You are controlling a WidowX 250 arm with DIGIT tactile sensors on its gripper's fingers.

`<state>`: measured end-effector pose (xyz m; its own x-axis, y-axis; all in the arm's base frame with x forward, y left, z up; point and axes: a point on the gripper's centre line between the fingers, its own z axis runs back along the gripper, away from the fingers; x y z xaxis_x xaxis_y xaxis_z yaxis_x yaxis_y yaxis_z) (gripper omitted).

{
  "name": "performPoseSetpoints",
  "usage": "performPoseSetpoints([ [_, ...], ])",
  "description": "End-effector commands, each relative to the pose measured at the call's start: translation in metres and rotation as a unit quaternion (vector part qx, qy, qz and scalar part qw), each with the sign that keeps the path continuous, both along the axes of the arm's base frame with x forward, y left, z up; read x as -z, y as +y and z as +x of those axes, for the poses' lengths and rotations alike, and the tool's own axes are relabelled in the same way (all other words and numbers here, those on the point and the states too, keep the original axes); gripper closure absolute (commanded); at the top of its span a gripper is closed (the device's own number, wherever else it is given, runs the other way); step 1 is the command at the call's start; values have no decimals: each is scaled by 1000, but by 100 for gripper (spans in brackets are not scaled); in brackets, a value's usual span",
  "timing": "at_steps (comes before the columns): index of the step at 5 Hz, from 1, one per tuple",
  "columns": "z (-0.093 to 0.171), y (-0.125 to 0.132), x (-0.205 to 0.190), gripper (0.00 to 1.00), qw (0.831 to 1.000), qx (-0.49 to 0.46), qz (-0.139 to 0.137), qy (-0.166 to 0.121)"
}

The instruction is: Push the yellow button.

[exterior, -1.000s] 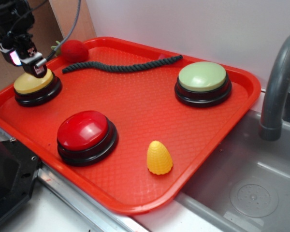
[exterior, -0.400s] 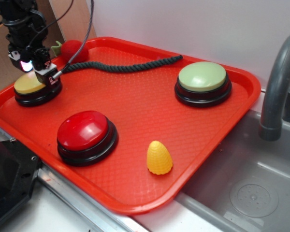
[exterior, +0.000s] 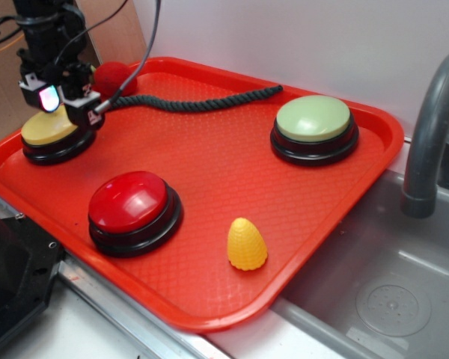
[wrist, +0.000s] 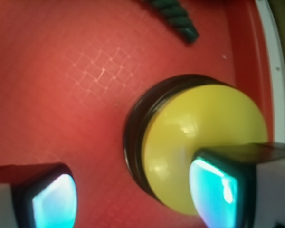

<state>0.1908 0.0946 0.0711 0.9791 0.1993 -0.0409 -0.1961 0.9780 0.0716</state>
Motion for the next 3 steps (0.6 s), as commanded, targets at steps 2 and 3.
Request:
performPoseSetpoints([
  [2, 17, -4, -43, 0, 999, 3, -9, -54],
  [3, 19, -6, -47, 0, 998, 4, -11, -59],
])
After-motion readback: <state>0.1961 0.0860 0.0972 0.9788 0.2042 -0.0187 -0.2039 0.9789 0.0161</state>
